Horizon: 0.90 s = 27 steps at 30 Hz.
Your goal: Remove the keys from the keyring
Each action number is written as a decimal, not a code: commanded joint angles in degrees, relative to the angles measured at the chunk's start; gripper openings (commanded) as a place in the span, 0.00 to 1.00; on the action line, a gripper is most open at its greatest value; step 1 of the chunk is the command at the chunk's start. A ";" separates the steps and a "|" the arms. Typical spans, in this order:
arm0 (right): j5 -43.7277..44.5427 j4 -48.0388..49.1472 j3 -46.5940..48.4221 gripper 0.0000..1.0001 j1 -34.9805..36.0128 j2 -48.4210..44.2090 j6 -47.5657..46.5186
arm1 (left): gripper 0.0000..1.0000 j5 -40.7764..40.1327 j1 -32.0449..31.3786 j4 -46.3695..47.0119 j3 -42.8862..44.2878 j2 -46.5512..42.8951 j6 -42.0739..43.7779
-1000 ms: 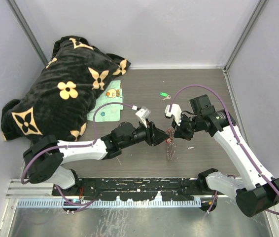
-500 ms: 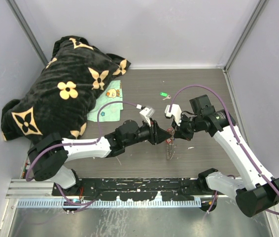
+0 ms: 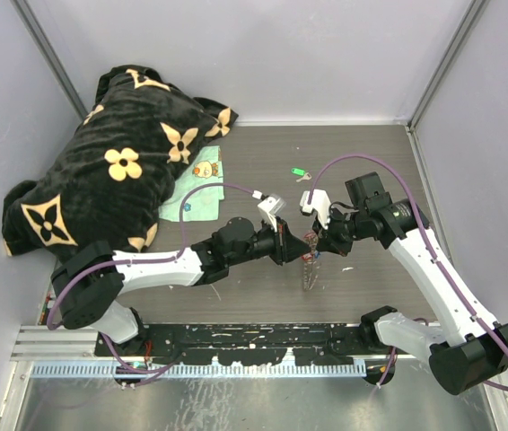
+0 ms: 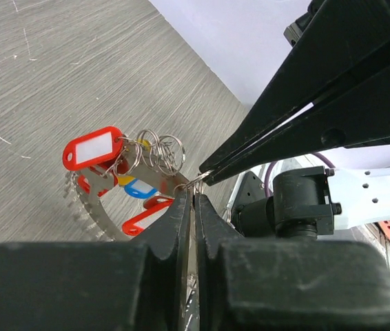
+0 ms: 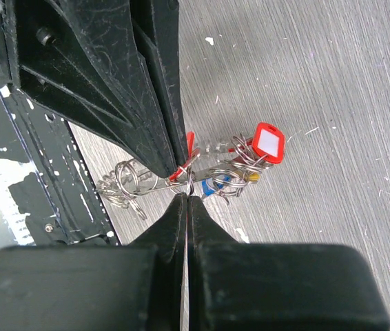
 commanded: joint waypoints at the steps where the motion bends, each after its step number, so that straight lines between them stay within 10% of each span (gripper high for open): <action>1: -2.06 1.25 1.24 0.01 -0.50 -1.75 -0.30 | 0.04 1.89 0.28 1.51 1.89 -1.00 3.59; 27: -9.43 -1.02 2.73 0.01 -3.13 0.17 -1.83 | 0.00 11.07 -3.18 2.69 -4.20 -7.76 35.77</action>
